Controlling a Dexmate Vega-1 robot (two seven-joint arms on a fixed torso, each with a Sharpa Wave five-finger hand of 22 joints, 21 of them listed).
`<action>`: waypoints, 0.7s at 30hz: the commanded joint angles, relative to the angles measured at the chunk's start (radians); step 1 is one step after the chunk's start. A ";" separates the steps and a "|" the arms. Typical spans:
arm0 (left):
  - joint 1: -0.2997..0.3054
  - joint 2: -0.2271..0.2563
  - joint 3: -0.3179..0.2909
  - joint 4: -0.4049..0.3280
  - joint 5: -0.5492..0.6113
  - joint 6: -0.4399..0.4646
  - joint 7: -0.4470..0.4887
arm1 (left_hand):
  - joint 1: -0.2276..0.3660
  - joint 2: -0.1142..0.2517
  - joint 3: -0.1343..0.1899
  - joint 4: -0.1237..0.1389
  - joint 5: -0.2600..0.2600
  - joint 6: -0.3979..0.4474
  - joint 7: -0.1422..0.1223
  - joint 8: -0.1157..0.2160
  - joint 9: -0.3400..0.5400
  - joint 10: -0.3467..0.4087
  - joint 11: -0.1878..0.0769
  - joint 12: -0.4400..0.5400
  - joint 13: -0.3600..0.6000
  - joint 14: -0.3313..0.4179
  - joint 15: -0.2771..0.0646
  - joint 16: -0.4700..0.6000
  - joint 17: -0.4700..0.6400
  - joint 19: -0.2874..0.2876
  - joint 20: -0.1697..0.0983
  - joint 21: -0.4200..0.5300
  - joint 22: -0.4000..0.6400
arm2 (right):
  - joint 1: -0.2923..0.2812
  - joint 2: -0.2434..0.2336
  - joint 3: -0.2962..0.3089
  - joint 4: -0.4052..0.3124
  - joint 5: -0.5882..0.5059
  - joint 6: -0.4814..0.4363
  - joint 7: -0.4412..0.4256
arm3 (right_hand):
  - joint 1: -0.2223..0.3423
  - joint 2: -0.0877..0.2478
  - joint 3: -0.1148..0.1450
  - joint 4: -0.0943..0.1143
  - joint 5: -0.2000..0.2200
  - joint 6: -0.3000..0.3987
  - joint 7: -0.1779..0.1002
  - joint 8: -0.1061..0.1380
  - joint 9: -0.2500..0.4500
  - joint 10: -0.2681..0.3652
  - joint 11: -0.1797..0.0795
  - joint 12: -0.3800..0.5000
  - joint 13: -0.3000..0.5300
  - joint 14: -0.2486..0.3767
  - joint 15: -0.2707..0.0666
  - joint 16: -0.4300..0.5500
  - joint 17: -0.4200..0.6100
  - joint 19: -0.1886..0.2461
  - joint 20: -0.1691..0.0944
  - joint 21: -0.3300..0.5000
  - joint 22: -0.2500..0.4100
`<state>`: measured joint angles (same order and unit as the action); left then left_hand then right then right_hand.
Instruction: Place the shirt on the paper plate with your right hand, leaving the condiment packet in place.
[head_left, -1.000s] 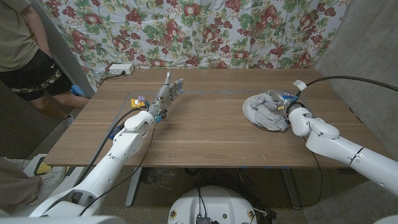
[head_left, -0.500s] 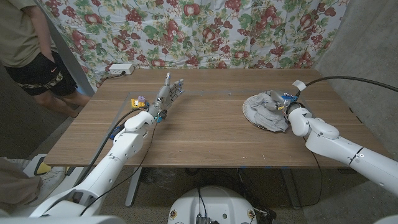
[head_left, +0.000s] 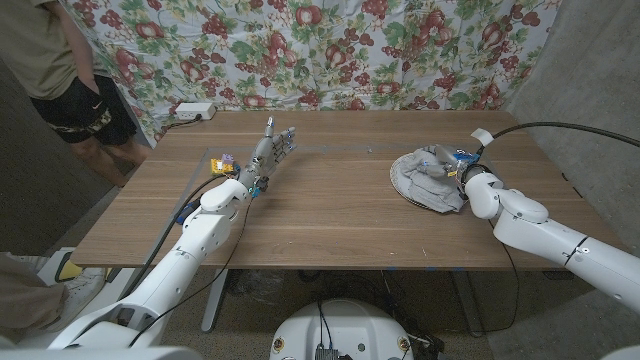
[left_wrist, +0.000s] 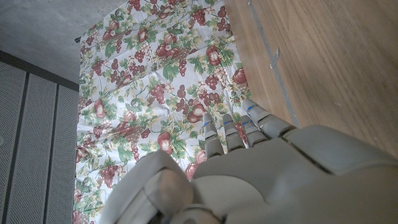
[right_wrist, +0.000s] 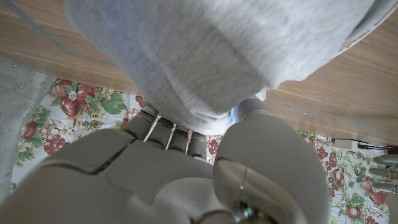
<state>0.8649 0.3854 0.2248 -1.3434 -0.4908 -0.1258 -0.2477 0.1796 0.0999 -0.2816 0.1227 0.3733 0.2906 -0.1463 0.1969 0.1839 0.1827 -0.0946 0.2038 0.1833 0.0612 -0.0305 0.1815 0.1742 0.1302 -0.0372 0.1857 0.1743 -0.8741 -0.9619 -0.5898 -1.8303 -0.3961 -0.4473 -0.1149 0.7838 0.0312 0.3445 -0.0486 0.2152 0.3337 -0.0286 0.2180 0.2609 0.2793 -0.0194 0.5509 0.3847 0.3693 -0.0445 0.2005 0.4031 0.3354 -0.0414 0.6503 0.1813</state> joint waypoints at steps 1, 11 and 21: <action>-0.006 -0.003 -0.003 0.016 -0.002 -0.003 -0.010 | 0.009 0.004 -0.003 0.004 0.000 0.005 0.004 -0.001 0.003 0.006 0.002 -0.001 0.004 -0.002 -0.082 0.003 0.003 0.001 -0.065 0.009 0.002 | -0.008 -0.007 0.018 -0.009 0.021 0.028 -0.008 | -0.026 -0.004 -0.014 0.008 0.009 -0.003 0.004 -0.002 0.000 -0.005 0.005 -0.009 -0.004 -0.009 -0.121 0.007 -0.003 -0.019 -0.018 -0.013 0.000; -0.026 -0.007 -0.004 0.047 -0.002 -0.013 -0.030 | 0.009 0.004 -0.003 0.004 0.000 0.006 0.005 0.000 0.003 0.006 0.002 -0.001 0.004 -0.002 -0.082 0.003 0.003 0.000 -0.065 0.009 0.002 | 0.001 -0.002 0.024 -0.008 0.017 0.047 -0.020 | -0.186 -0.010 -0.092 0.081 0.020 0.001 0.019 0.003 -0.010 0.005 0.027 -0.033 -0.009 -0.030 -0.099 0.026 -0.014 -0.019 -0.015 -0.026 0.005; -0.032 -0.009 -0.004 0.055 -0.001 -0.018 -0.046 | 0.010 0.004 -0.003 0.003 0.000 0.006 0.004 -0.001 0.003 0.006 0.000 -0.001 0.004 -0.002 -0.082 0.003 0.003 0.001 -0.066 0.009 0.002 | -0.004 -0.006 0.035 -0.030 0.003 0.034 -0.033 | -0.219 -0.005 -0.110 0.094 0.027 0.001 0.021 0.003 -0.013 0.014 0.039 -0.037 -0.007 -0.030 -0.087 0.034 -0.019 -0.029 0.009 -0.035 0.005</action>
<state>0.8418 0.3784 0.2220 -1.3009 -0.4919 -0.1378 -0.2753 0.1796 0.0999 -0.2816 0.1227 0.3735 0.2906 -0.1463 0.1969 0.1839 0.1826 -0.0946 0.2038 0.1833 0.0612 -0.0305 0.1815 0.1743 0.1302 -0.0372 0.1857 0.1743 -0.8768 -0.9655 -0.5660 -1.8407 -0.3780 -0.4075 -0.1347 0.5765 0.0238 0.2398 0.0431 0.2384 0.3373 -0.0140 0.2181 0.2459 0.2921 0.0109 0.5209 0.3755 0.3408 -0.0408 0.2270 0.3848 0.3084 -0.0389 0.6171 0.1842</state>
